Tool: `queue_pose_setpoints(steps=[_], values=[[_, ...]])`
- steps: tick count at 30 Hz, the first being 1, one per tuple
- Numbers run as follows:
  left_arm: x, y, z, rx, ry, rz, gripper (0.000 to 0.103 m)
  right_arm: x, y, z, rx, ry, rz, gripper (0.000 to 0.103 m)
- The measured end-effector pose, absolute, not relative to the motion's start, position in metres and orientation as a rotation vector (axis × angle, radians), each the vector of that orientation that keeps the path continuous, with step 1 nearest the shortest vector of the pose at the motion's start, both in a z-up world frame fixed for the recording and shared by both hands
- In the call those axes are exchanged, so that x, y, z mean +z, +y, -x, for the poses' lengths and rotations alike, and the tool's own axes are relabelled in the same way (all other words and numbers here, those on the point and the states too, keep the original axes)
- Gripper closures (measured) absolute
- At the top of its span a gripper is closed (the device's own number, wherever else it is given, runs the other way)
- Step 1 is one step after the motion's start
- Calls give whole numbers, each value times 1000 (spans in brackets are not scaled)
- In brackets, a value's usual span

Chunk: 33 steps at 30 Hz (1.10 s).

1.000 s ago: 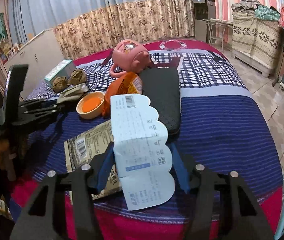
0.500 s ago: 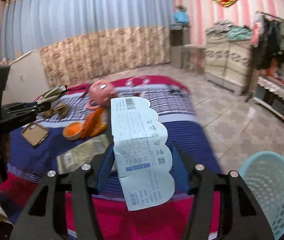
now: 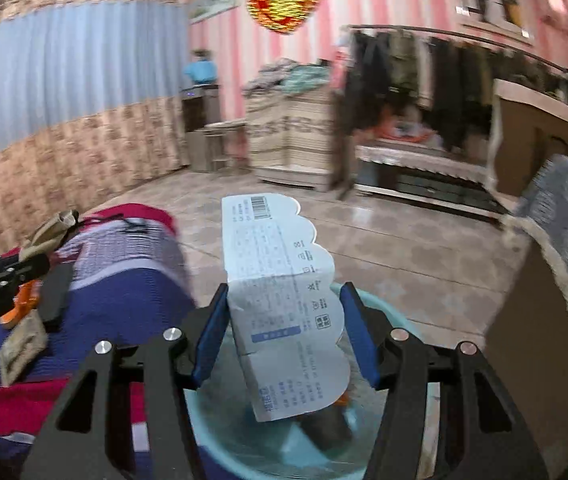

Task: Collect trash
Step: 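Carry receipt and beige cloth over the basket and open both tools to drop them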

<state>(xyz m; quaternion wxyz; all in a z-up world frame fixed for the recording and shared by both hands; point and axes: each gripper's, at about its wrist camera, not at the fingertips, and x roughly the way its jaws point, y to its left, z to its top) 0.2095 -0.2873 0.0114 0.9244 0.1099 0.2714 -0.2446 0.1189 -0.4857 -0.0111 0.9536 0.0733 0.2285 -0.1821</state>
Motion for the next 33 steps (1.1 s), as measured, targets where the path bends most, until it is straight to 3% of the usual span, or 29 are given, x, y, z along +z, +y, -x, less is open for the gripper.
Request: queue_pose_setpoints(steps=[10, 20, 24, 29, 33], values=[[-4, -389, -202, -635, 617, -232, 80, -28, -545, -103, -505, 469, -248, 48], [-46, -423, -207, -645, 651, -329, 77, -39, -568, -94, -527, 471, -313, 48], [-46, -416, -212, -644, 657, -297, 58, -40, -564, -99, -514, 481, -305, 48], [-41, -408, -214, -624, 650, -272, 46, -42, -556, -103, -505, 496, -296, 48], [-35, -392, -219, -572, 632, -244, 29, -46, -554, -107, -487, 507, -302, 48]])
